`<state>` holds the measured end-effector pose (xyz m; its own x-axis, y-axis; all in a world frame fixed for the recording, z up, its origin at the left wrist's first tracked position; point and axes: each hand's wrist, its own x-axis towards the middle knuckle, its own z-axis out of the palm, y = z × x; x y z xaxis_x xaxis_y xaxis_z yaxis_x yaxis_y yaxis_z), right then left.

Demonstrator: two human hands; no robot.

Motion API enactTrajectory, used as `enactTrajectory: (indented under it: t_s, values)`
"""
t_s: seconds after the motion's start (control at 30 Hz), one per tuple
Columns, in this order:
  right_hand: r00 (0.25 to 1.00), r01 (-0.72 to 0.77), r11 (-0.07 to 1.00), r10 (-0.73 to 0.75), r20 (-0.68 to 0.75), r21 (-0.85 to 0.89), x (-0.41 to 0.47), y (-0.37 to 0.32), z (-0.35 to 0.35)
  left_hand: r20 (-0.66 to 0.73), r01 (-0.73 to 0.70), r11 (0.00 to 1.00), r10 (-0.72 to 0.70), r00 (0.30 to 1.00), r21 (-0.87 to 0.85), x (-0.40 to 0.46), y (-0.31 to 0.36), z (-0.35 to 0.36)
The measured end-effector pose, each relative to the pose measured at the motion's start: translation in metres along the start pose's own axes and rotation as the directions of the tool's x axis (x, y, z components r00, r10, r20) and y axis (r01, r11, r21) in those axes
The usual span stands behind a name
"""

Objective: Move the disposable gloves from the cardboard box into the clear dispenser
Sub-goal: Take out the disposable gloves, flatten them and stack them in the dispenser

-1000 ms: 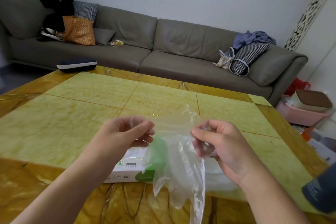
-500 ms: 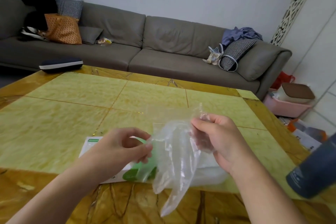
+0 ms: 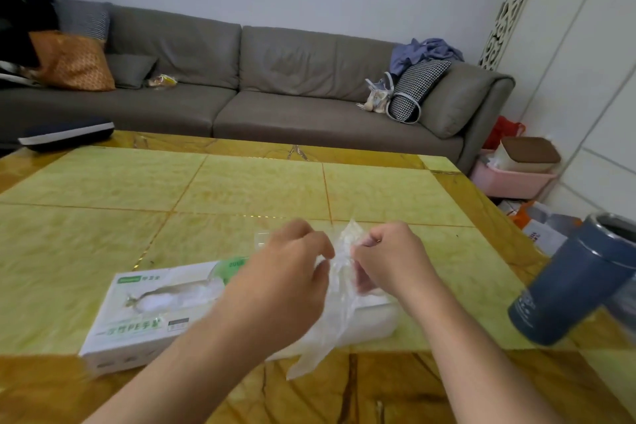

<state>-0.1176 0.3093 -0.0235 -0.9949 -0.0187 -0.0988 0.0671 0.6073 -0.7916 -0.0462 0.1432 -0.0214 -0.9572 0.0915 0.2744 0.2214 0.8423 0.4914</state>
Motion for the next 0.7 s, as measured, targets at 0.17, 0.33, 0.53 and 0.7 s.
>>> enactTrajectory:
  t_s: [0.17, 0.33, 0.53, 0.7]
  values:
    - [1.000, 0.005, 0.995, -0.004, 0.017, -0.100, 0.002, 0.004, 0.001, 0.490, 0.153, 0.968, -0.233, 0.840, 0.198, 0.037, -0.006, 0.038]
    - [0.992, 0.069, 0.911, -0.106, -0.068, -0.406, 0.009, 0.007, 0.001, 0.581, 0.163, 0.970, -0.237, 0.779, 0.178, 0.044, -0.016, 0.044]
    - [0.988, 0.056, 0.749, -0.138, -0.073, -0.660, 0.003, -0.002, -0.005, 0.589, 0.099, 0.964, -0.231, 0.774, 0.247, 0.052, -0.022, 0.052]
    - [0.968, 0.084, 0.732, -0.221, -0.119, -0.677, -0.005, -0.012, -0.006, 0.575, -0.044, 0.939, -0.172, 0.800, 0.342, 0.052, -0.018, 0.053]
